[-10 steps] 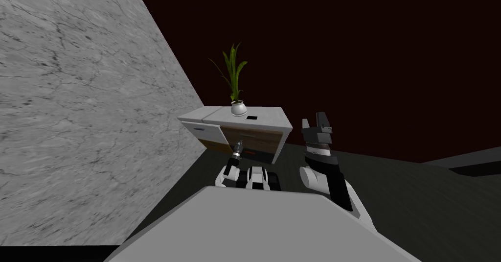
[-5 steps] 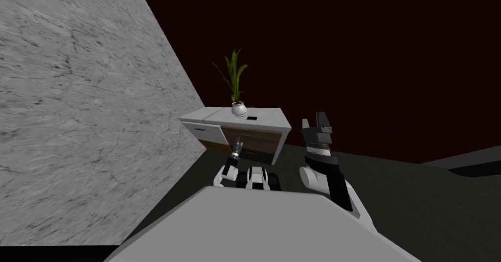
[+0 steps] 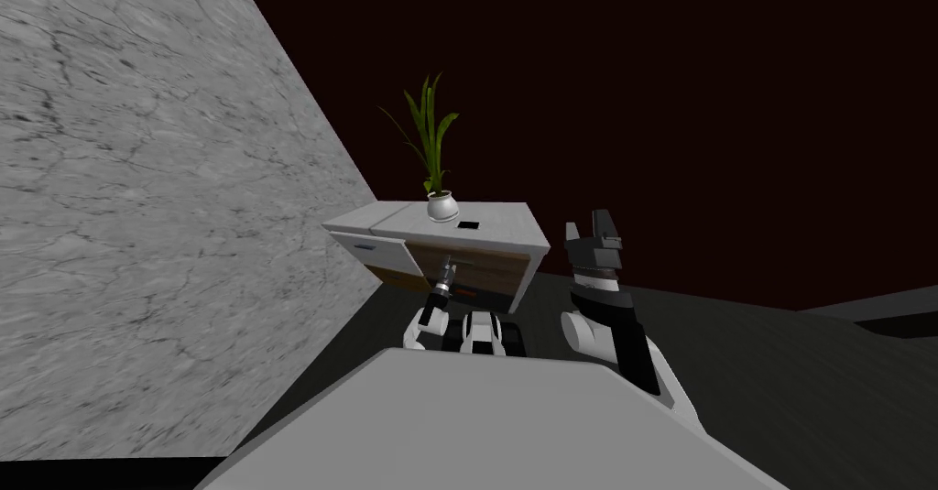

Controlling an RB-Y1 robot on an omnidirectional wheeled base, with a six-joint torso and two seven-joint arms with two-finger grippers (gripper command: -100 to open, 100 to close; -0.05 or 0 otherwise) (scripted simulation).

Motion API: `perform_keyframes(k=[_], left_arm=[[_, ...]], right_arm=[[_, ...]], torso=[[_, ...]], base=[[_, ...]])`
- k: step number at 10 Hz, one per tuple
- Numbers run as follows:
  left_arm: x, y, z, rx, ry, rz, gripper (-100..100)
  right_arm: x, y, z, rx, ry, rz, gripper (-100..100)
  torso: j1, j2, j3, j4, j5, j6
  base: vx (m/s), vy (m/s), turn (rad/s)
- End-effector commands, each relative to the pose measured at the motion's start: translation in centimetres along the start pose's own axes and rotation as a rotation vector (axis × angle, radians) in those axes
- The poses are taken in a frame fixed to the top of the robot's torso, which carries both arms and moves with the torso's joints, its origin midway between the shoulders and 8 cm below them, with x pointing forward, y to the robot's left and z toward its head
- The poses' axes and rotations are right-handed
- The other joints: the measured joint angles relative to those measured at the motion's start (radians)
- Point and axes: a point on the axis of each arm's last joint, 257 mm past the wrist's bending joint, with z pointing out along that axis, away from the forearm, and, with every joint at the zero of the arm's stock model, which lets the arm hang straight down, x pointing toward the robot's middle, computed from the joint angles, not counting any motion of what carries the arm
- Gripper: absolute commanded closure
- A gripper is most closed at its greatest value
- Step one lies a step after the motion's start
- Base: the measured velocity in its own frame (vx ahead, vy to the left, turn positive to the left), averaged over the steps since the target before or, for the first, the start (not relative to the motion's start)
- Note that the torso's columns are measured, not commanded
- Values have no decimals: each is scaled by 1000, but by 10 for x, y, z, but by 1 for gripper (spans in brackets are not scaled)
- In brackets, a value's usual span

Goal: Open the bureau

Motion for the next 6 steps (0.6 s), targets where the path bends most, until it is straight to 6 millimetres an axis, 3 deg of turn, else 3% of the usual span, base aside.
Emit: perform_keyframes(k=[1,6], left_arm=[[0,0,1,-2,0,0,100],[4,-6,-5,-2,12,1,100]], right_arm=[[0,0,0,0,0,0,0],[0,0,0,0,0,0,0]], torso=[[0,-1,-1,-1,0,0],[0,4,2,3,-1,-1]], base=[[6,-1,0],[-162,24,20]])
